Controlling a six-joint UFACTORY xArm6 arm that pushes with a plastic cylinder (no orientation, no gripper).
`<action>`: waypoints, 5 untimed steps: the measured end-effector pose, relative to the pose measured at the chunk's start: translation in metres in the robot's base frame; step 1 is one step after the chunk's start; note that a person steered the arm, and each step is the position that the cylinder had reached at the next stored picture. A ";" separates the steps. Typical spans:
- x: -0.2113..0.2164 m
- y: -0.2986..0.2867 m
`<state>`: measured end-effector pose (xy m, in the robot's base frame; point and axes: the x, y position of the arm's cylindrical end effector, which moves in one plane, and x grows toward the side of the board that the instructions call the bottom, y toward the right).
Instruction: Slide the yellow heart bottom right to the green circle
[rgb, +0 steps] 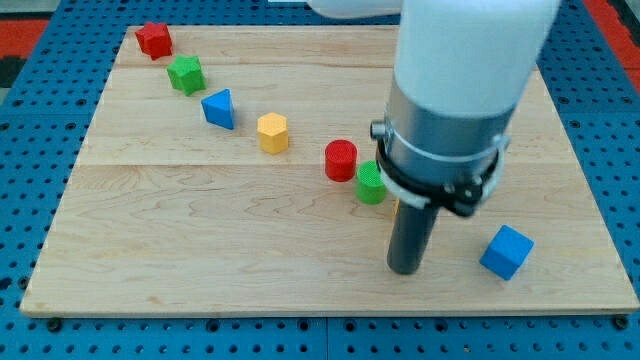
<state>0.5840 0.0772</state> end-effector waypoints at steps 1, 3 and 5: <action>0.029 -0.002; 0.035 0.054; 0.034 0.195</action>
<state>0.6182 0.2722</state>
